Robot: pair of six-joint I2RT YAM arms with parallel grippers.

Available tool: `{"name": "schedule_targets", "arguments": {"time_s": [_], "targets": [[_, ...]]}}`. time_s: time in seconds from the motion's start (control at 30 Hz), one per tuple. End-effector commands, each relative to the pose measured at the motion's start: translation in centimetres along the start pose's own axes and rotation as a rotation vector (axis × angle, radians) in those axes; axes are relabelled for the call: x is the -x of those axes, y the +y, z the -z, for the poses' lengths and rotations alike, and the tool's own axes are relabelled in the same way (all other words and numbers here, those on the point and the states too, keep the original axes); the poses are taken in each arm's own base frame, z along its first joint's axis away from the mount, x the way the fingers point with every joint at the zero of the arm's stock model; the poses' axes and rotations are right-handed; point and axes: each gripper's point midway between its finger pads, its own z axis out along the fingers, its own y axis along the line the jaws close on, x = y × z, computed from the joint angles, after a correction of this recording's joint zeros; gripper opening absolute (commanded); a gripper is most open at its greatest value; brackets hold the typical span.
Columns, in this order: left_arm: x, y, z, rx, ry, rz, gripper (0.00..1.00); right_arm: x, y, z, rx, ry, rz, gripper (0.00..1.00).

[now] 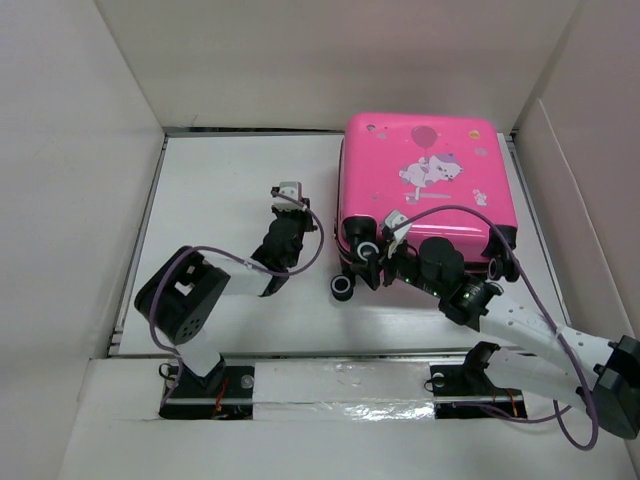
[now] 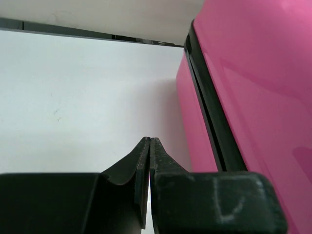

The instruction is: Pack the luggage

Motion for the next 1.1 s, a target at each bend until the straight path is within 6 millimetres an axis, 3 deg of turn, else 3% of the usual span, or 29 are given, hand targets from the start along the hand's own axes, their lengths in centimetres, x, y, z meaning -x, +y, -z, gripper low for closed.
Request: {"name": "schedule_targets", "arguments": {"time_s": [0.0,0.07,0.27,0.33,0.37,0.43,0.47,0.53,0.57,0.6,0.7,0.83,0.87,1.0,1.07], "targets": [[1.6,-1.1,-2.7,-0.051,-0.053,0.012,0.0,5.6,5.1,0.1,0.25,-0.134,0.043,0.0],[1.8,-0.8,-3.3,-0.051,-0.052,0.03,0.0,5.2,5.2,-0.2,0.256,-0.112,0.045,0.0],[1.9,-0.2,-2.1,-0.059,-0.011,0.132,0.0,5.2,5.9,-0.7,0.293,-0.097,0.056,0.0],[1.0,0.2,-1.0,-0.075,0.031,0.187,0.0,5.1,6.2,-1.1,0.312,-0.083,0.059,0.0],[1.7,-0.3,-0.3,-0.121,0.031,0.211,0.0,5.0,6.6,-1.2,0.323,-0.079,0.06,0.0],[0.3,-0.4,1.4,-0.157,0.084,0.236,0.0,4.8,6.4,-1.6,0.312,-0.072,0.057,0.0],[0.7,-1.4,2.2,-0.217,0.098,0.266,0.0,4.8,6.3,-1.6,0.309,-0.074,0.059,0.0],[-0.9,-1.6,3.6,-0.25,0.164,0.258,0.01,4.8,6.1,-1.7,0.295,-0.076,0.057,0.0],[-1.0,-2.0,4.3,-0.277,0.187,0.268,0.05,4.9,6.0,-1.7,0.292,-0.079,0.058,0.0],[-1.8,-1.9,4.8,-0.284,0.219,0.262,0.21,4.9,5.9,-1.7,0.284,-0.08,0.057,0.0],[-2.7,-2.0,6.5,-0.348,0.256,0.242,0.43,4.9,5.6,-1.7,0.274,-0.083,0.087,0.0],[-3.2,-3.0,7.5,-0.43,0.28,0.227,0.46,4.9,5.2,-0.6,0.244,-0.077,0.092,0.0],[-3.3,-3.5,7.9,-0.461,0.294,0.228,0.46,5.7,4.6,0.2,0.215,-0.102,0.095,0.0],[-3.2,-4.2,8.7,-0.516,0.302,0.232,0.46,5.4,2.1,2.5,0.097,-0.099,0.08,0.0],[-3.4,-4.4,9.5,-0.551,0.309,0.223,0.46,3.8,0.1,3.6,0.022,-0.068,0.045,0.0]]}}
